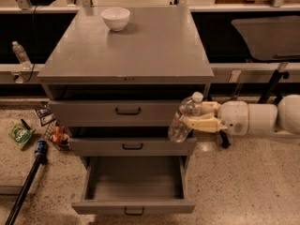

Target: Pick water bottle from bottom drawer and place on counter

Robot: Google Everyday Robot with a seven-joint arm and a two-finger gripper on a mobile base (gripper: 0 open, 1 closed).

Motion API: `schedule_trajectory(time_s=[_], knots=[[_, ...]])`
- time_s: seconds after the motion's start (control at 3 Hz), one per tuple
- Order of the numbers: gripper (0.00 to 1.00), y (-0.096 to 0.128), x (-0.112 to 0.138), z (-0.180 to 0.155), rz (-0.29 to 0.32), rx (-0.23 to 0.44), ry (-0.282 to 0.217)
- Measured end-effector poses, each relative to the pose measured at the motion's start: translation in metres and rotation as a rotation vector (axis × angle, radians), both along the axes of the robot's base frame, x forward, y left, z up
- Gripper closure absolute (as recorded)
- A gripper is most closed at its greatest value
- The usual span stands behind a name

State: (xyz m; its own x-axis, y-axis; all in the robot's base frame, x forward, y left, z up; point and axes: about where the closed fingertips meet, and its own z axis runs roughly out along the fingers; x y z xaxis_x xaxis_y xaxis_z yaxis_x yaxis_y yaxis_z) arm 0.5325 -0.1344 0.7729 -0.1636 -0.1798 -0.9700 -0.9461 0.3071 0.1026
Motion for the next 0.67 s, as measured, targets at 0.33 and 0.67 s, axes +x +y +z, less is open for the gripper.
schedule_trajectory(time_s=[0.33, 0.67], knots=[[1.00, -0.005, 0.004, 0.064, -0.007, -0.004, -0.062], [1.00, 0.007, 0.013, 0.118, -0.006, -0.088, -0.191]])
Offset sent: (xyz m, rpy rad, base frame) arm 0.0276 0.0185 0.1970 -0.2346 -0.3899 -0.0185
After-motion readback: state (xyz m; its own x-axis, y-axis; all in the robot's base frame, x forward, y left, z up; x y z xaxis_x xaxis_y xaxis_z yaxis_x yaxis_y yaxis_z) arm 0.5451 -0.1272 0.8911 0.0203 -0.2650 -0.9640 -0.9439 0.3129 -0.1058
